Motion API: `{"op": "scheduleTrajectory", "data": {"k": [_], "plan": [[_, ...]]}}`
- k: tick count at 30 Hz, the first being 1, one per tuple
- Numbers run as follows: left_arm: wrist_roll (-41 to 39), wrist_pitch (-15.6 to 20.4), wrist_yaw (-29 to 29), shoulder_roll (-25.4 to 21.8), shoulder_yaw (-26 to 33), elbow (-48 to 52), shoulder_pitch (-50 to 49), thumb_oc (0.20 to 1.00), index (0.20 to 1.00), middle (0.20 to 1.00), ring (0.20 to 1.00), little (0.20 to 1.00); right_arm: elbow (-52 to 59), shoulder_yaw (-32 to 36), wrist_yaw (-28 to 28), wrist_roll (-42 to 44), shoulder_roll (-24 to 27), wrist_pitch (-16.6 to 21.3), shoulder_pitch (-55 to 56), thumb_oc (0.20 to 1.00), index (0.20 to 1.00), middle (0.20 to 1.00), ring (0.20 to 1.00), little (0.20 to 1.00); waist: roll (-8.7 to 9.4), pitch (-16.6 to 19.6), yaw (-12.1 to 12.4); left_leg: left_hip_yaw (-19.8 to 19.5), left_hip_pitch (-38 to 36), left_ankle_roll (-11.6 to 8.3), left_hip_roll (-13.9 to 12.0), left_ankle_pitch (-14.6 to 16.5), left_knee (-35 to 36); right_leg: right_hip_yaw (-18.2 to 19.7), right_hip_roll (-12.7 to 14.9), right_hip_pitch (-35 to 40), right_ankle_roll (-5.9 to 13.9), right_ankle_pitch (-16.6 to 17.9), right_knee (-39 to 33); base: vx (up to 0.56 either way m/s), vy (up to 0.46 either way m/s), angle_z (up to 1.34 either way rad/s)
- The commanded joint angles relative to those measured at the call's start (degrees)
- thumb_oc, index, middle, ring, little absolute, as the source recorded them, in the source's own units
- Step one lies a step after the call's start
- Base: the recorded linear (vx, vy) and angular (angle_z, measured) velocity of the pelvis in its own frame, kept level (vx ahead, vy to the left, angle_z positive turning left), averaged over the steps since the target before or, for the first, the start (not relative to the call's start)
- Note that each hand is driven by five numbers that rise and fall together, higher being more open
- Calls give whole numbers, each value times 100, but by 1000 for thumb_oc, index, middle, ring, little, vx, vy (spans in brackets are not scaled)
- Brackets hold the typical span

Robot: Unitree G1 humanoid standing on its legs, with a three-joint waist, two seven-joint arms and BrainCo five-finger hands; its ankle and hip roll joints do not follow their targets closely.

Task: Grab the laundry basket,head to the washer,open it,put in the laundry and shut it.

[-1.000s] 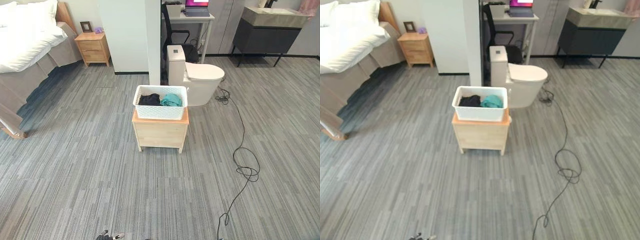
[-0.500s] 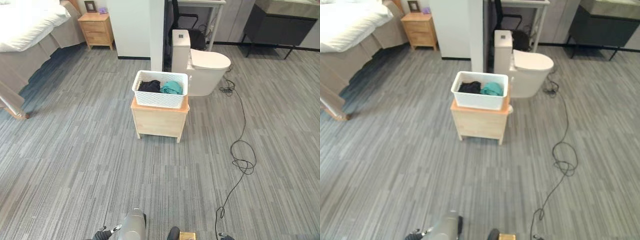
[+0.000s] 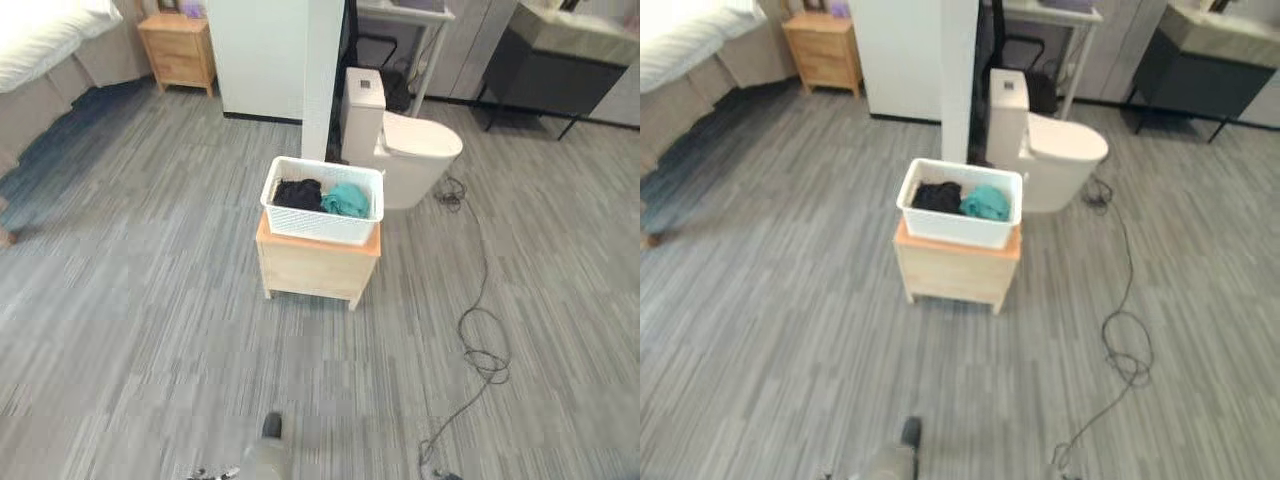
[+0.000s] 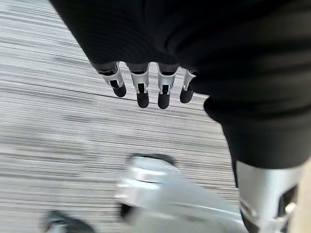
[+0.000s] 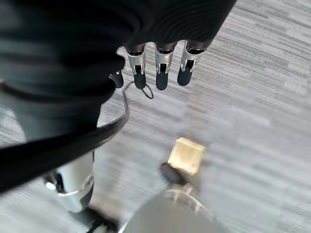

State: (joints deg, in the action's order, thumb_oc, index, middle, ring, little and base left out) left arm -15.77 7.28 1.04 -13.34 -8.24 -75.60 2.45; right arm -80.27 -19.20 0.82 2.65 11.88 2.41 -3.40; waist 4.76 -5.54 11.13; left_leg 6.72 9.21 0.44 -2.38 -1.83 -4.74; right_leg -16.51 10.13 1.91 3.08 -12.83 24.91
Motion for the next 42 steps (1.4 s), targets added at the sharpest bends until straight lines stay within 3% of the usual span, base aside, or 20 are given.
{"op": "scheduleTrajectory", "data": {"k": [1,2,4,5,6,7,8,10,14,16,20,22,24,25,27,29,31,32,35,42], "plan": [[17,131,43,-296,-161,284,50,1000,1000,1000,1000,1000,314,145,53,134,250,-20,-74,1000,1000,1000,1000,1000,-4,-58,81,-85,705,412,349,333,-862,-51,621,189,598,2288,773,367,354,21],[-22,134,49,-299,-213,378,86,1000,1000,1000,1000,1000,303,171,55,97,267,-31,-80,1000,1000,1000,1000,1000,-116,-121,-11,-118,380,478,363,403,-674,-189,780,-118,603,2354,1139,374,293,30],[-56,145,50,-291,-295,456,161,1000,1000,1000,1000,1000,291,165,54,64,282,-32,-45,1000,1000,1000,1000,1000,-287,-244,-190,-208,-53,468,320,451,-429,-454,822,-598,477,1980,1126,394,151,43],[-25,144,43,-262,-457,514,264,1000,1000,1000,1000,1000,248,160,47,32,294,-56,25,1000,1000,1000,1000,1000,-353,-398,-421,-331,-481,378,325,561,-286,-651,605,-984,369,1612,436,342,33,19],[-25,144,43,-261,-457,514,264,1000,1000,1000,1000,1000,248,160,47,32,295,-56,25,1000,1000,1000,1000,1000,-361,-412,-426,-337,-499,375,319,564,-284,-661,596,-958,367,1613,424,459,-58,12],[33,163,27,-213,-577,582,323,1000,1000,1000,1000,1000,190,164,44,38,312,-84,54,1000,1000,1000,1000,1000,-319,-451,-574,-427,-795,256,390,732,-175,-708,427,-1107,388,1557,-732,216,-59,40],[33,163,27,-212,-577,582,323,1000,1000,1000,1000,1000,190,164,44,38,313,-84,55,1000,1000,1000,1000,1000,-329,-462,-575,-431,-811,251,379,737,-174,-717,412,-1080,385,1563,-753,338,-92,48],[120,182,-21,-80,-645,539,345,1000,1000,1000,1000,1000,99,213,36,9,323,-131,58,1000,1000,1000,1000,1000,-298,-449,-673,-534,-1166,69,386,1002,-115,-750,432,-1198,599,1915,-2236,337,-116,65],[240,201,-56,-16,-685,455,345,1000,1000,1000,1000,1000,85,234,-7,-57,325,-158,83,1000,1000,1000,1000,1000,-263,-407,-768,-665,-1450,15,393,1184,-96,-586,486,-1386,754,2285,-2758,313,-111,51],[352,187,-53,53,-731,405,289,1000,1000,1000,1000,1000,129,213,-16,-40,331,-117,212,1000,1000,1000,1000,1000,-194,-227,-868,-762,-1766,-40,335,1418,-78,-255,277,-1279,684,2309,-2649,415,-169,22],[316,201,-10,94,-693,383,269,1000,1000,1000,1000,1000,115,256,-24,86,359,-64,327,1000,1000,1000,1000,1000,-216,-48,-970,-866,-1960,-144,129,1448,-240,-16,36,-1255,531,2148,-2336,309,-172,10],[222,198,51,99,-574,334,266,1000,1000,1000,1000,1000,38,335,-6,202,360,-36,401,1000,1000,1000,1000,1000,-255,37,-997,-812,-1827,-356,-155,1111,-759,-90,-188,-1083,345,1911,-2246,220,-227,-13],[44,199,92,86,-464,429,244,1000,1000,1000,1000,1000,14,384,72,322,416,2,404,1000,1000,1000,1000,1000,-235,5,-945,-824,-1361,-480,-364,650,-1894,-108,-376,-794,128,1710,-2332,191,-301,21],[-93,224,162,87,-399,554,248,1000,1000,1000,1000,1000,68,407,164,425,516,51,319,1000,1000,1000,1000,1000,-154,-66,-896,-1000,-853,-466,-338,301,-2688,-62,-465,-586,-12,1588,-2484,102,-225,22],[-167,246,205,78,-370,629,240,1000,1000,1000,1000,1000,142,395,226,428,563,73,271,1000,1000,1000,1000,1000,-115,-115,-862,-989,-613,-441,-396,256,-2740,-79,-467,-506,-50,1523,-2532,65,-141,-18],[-334,315,311,45,-348,1003,167,1000,1000,1000,1000,1000,540,484,460,556,766,195,82,1000,1000,1000,1000,1000,-9,-227,-712,-690,-287,-382,-582,532,-1743,-110,-410,-285,8,1415,-2654,122,-66,4],[-400,329,352,18,-322,1152,122,1000,1000,1000,1000,1000,741,538,518,622,843,232,20,1000,1000,1000,1000,1000,-10,-244,-672,-652,-203,-411,-577,482,-1240,-86,-416,-233,34,1394,-2694,89,47,-3],[-544,372,449,-37,-206,1440,20,1000,1000,1000,1000,1000,1193,625,627,735,953,296,-44,1000,1000,1000,1000,1000,-144,-277,-555,-637,-85,-527,-634,-2,-334,-85,-530,-79,58,1315,-2733,54,62,-30],[-585,389,506,-86,-37,1527,-201,1000,1000,1000,1000,1000,1958,681,692,695,1012,350,42,1000,1000,1000,1000,1000,-187,-229,-562,-668,-367,-591,-649,33,-90,13,-592,36,64,1238,-2693,131,67,-55],[-679,446,604,-364,546,2315,-751,1000,1000,1000,1000,1000,3260,980,697,876,1031,364,319,1000,1000,1000,1000,1000,-184,-34,-458,-511,-898,-517,-530,169,229,121,-439,343,148,1273,-2814,116,59,-27]]}}
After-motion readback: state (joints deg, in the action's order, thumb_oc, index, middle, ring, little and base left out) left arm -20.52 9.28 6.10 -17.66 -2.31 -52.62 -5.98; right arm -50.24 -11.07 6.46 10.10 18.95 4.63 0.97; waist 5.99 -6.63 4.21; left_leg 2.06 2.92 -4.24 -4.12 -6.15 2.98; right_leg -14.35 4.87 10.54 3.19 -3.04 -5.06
